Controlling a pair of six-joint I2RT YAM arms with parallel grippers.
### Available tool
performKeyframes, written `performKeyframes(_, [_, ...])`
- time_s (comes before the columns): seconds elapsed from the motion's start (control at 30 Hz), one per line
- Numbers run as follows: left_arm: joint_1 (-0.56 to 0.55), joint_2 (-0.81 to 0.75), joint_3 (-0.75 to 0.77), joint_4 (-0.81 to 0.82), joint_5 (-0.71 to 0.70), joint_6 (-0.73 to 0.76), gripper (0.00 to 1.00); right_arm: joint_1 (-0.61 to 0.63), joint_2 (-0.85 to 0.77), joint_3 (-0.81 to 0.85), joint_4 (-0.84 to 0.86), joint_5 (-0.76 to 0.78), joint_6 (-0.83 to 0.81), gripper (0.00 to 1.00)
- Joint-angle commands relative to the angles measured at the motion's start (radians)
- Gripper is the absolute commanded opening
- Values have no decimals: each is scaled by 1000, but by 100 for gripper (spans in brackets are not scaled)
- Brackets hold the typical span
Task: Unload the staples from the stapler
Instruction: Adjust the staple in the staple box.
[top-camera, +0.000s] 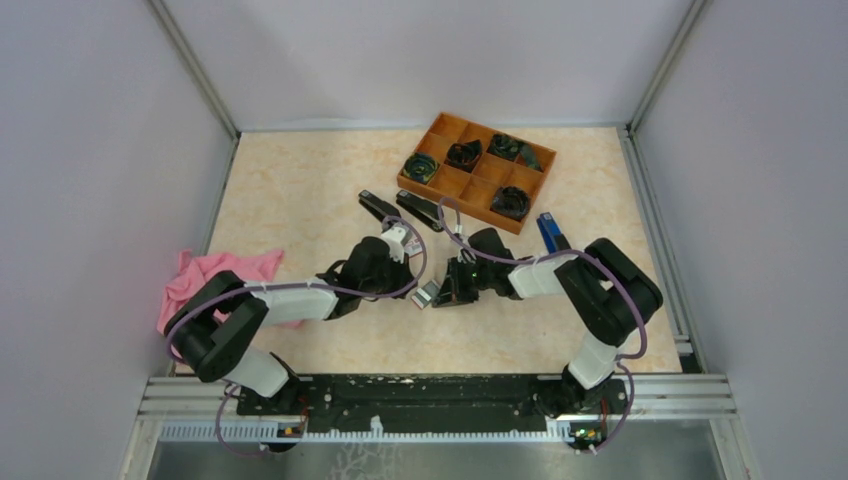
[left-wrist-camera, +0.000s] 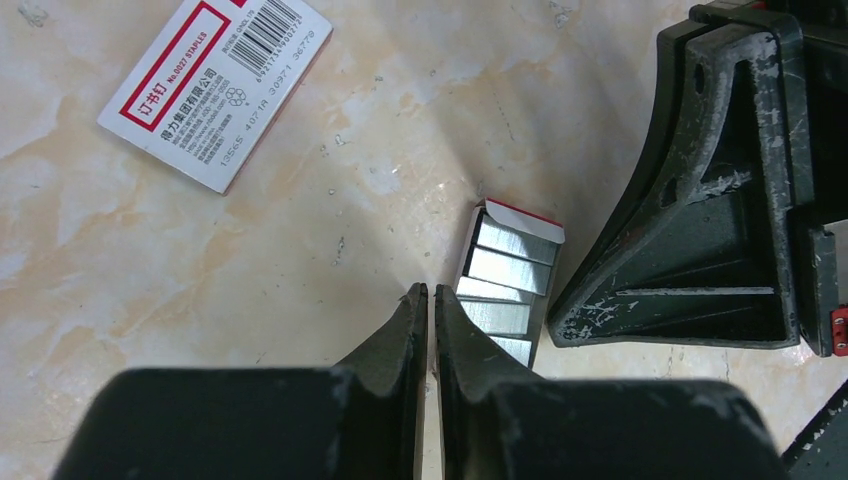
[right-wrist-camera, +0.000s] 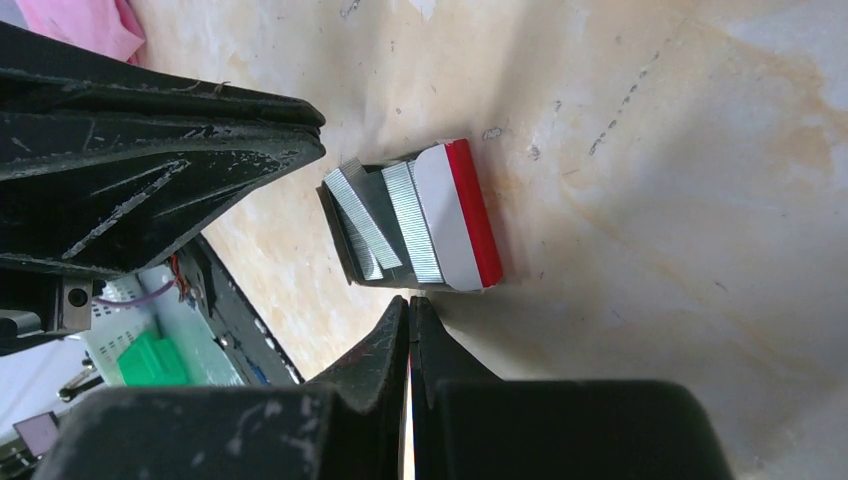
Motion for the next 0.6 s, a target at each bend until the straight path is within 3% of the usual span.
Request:
performKeyframes(0.0, [4, 9, 28, 12, 36, 13, 11, 7, 22, 26, -26, 48, -2, 0])
performKeyframes(0.57, [3, 20, 33, 7, 97, -12, 11, 9, 25, 36, -41, 54, -9, 0])
